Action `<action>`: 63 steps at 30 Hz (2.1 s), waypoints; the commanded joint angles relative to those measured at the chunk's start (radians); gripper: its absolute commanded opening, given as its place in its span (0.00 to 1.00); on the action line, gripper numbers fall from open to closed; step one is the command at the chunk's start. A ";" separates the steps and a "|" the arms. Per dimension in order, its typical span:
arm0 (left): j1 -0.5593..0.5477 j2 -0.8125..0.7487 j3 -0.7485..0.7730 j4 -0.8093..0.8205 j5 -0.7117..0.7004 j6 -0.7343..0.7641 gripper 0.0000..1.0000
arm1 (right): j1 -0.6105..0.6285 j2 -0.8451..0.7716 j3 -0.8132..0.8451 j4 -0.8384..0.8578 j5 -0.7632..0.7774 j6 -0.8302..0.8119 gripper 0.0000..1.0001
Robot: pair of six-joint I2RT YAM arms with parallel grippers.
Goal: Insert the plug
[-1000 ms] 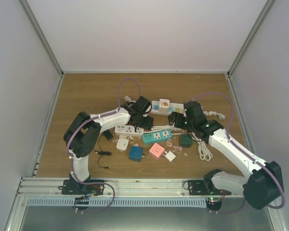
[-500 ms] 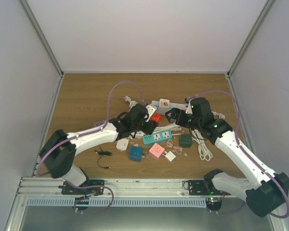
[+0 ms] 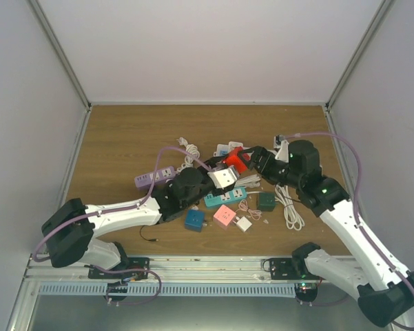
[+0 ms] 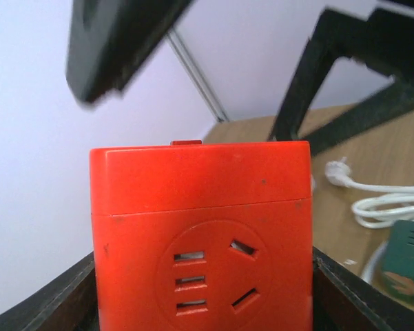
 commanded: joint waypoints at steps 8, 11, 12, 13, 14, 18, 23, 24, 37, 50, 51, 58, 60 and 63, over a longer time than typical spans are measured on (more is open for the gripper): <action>-0.011 0.013 -0.093 0.443 -0.076 0.391 0.41 | -0.006 0.015 -0.123 0.231 -0.134 0.319 0.98; -0.012 0.033 -0.104 0.491 -0.090 0.443 0.41 | -0.007 0.032 -0.146 0.302 -0.172 0.390 0.96; -0.011 0.044 -0.105 0.502 -0.092 0.460 0.41 | -0.007 0.039 -0.147 0.315 -0.185 0.396 0.96; -0.011 0.056 -0.105 0.514 -0.099 0.479 0.40 | -0.007 0.047 -0.146 0.332 -0.193 0.401 0.95; -0.011 0.068 -0.110 0.539 -0.106 0.497 0.40 | -0.007 0.054 -0.144 0.329 -0.199 0.408 0.95; -0.007 0.119 -0.121 0.608 -0.132 0.536 0.40 | -0.006 0.074 -0.147 0.322 -0.184 0.416 0.85; -0.003 0.143 -0.124 0.626 -0.136 0.520 0.40 | -0.005 0.105 -0.120 0.264 -0.154 0.381 0.71; -0.003 0.146 -0.121 0.626 -0.135 0.520 0.41 | -0.005 0.112 -0.121 0.268 -0.158 0.379 0.70; -0.003 0.109 -0.095 0.495 -0.133 0.509 0.58 | -0.004 0.200 -0.047 0.214 -0.070 0.194 0.54; 0.099 0.034 0.254 -0.371 0.205 -0.025 0.99 | -0.067 0.200 0.019 0.187 -0.217 -0.173 0.49; 0.109 0.025 0.265 -0.399 0.248 -0.036 0.99 | -0.069 0.198 0.023 0.176 -0.247 -0.214 0.49; 0.202 -0.002 0.306 -0.523 0.517 -0.070 0.99 | -0.070 0.155 0.022 0.140 -0.368 -0.359 0.49; 0.221 -0.012 0.298 -0.533 0.588 -0.070 0.97 | -0.070 0.147 0.016 0.150 -0.399 -0.365 0.49; 0.231 -0.030 0.280 -0.524 0.612 -0.073 0.86 | -0.070 0.142 0.013 0.169 -0.468 -0.374 0.49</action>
